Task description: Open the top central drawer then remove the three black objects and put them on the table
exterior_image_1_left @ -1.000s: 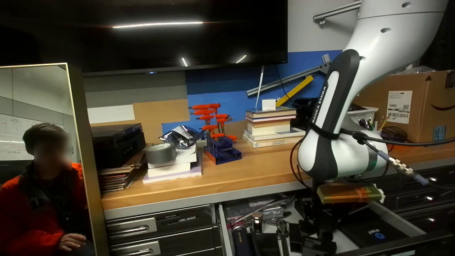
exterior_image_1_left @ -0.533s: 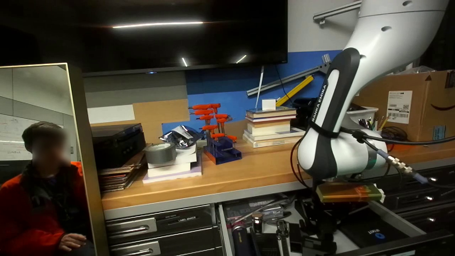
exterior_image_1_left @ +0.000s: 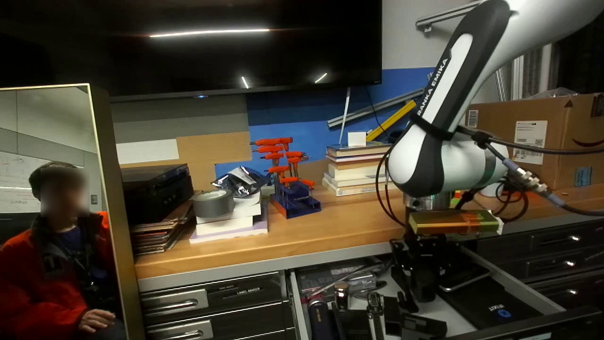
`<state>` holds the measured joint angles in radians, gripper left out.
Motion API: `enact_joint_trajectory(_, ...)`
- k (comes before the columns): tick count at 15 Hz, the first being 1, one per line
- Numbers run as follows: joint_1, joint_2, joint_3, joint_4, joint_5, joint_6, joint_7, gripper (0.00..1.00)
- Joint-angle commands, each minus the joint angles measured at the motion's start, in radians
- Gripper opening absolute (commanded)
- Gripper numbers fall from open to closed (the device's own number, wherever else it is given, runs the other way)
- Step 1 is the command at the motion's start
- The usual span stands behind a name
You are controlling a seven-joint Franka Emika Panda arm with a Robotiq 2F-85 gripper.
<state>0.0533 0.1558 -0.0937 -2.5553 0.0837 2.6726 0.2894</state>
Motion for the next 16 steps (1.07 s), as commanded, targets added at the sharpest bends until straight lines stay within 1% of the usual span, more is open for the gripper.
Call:
enact_joint_trajectory(1,0.021,-0.168,0.012,-0.014,-0.122,-0.105,0.126,0.25)
enact_joint_trajectory(2,0.018,-0.197,0.023,0.004,-0.161,-0.138,0.163,0.25)
enact_joint_trajectory(5,0.0,-0.27,0.074,0.061,-0.222,-0.232,0.225,0.25)
enact_joint_trajectory(7,-0.01,-0.286,0.104,0.118,-0.246,-0.273,0.257,0.25)
enact_joint_trajectory(9,-0.023,-0.272,0.125,0.184,-0.277,-0.273,0.287,0.25)
enact_joint_trajectory(13,-0.042,-0.167,0.134,0.345,-0.332,-0.258,0.314,0.25)
enact_joint_trajectory(15,-0.043,-0.086,0.12,0.432,-0.336,-0.255,0.297,0.25)
enact_joint_trajectory(16,-0.043,-0.032,0.111,0.486,-0.321,-0.257,0.276,0.25)
